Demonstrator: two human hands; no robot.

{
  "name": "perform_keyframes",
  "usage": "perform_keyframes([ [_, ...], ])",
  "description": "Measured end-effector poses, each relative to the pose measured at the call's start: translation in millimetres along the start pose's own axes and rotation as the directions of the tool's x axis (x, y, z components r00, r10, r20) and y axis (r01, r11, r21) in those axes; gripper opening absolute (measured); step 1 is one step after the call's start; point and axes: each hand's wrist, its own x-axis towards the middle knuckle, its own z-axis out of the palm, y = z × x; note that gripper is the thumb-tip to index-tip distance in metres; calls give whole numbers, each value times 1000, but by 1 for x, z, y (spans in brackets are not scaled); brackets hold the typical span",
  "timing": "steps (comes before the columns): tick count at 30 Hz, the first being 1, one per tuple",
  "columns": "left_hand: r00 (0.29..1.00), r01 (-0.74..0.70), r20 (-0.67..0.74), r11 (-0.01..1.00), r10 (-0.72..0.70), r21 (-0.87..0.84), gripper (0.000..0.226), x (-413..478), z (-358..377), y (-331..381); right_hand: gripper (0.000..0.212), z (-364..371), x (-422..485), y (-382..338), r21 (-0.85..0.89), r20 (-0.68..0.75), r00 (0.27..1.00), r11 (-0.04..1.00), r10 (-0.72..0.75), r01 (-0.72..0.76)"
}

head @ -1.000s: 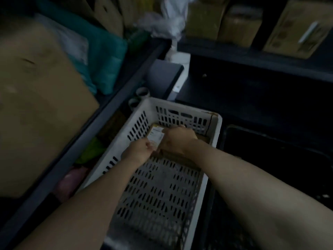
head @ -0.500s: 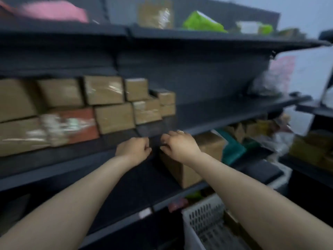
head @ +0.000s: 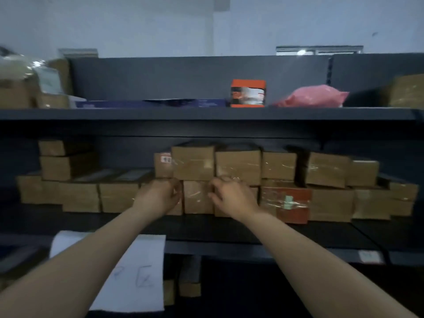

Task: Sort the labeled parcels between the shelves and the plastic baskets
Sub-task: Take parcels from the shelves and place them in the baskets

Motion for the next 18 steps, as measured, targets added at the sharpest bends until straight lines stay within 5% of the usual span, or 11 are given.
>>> perform_keyframes([
  [18, 957, 239, -177, 970, -228, 45, 35, 33, -13, -218, 41, 121, 190, -147, 339, 64, 942, 895, -331, 291],
])
